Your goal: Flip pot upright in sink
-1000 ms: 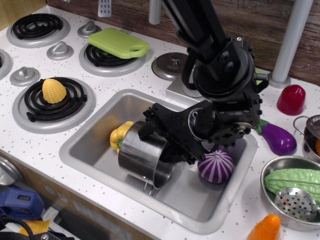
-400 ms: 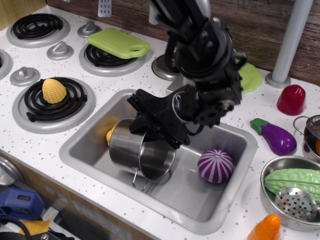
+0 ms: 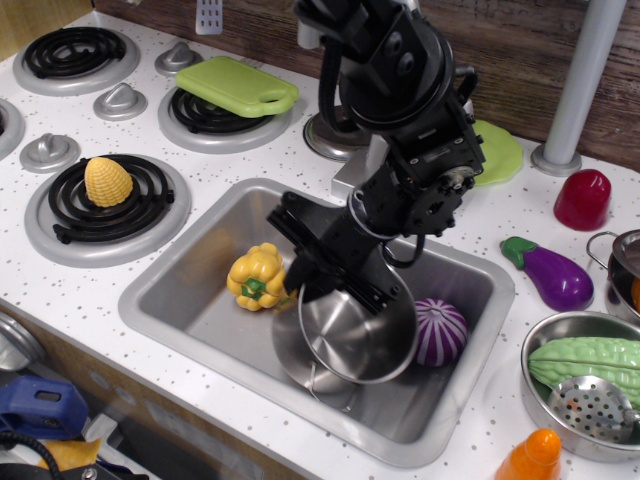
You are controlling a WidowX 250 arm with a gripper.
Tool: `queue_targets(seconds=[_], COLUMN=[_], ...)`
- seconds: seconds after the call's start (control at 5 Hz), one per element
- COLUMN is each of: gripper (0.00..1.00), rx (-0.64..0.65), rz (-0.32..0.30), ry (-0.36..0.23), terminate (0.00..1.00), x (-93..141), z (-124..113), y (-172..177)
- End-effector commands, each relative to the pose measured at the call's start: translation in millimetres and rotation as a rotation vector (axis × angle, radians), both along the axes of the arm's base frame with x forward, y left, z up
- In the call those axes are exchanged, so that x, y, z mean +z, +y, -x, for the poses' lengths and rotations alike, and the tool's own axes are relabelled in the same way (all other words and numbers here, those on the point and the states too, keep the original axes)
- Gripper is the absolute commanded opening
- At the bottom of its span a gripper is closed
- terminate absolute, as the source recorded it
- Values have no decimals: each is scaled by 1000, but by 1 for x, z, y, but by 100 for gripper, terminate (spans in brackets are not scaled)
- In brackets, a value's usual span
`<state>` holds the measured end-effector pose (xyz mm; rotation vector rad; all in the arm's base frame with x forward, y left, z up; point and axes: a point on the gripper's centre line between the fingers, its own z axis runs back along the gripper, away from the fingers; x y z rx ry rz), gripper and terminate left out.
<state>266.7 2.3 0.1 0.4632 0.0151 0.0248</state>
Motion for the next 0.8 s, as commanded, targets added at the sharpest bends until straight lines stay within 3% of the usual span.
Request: queue_targets(seconds=[0.0,0.2,0.6], gripper=[0,100,100], rx=[5,-22,-22], rz=[102,113,113], ry=[-103,-129,-129], terminate=[0,0,0], x=[17,14,14], z=[-12,-11,-11], y=[6,10,10])
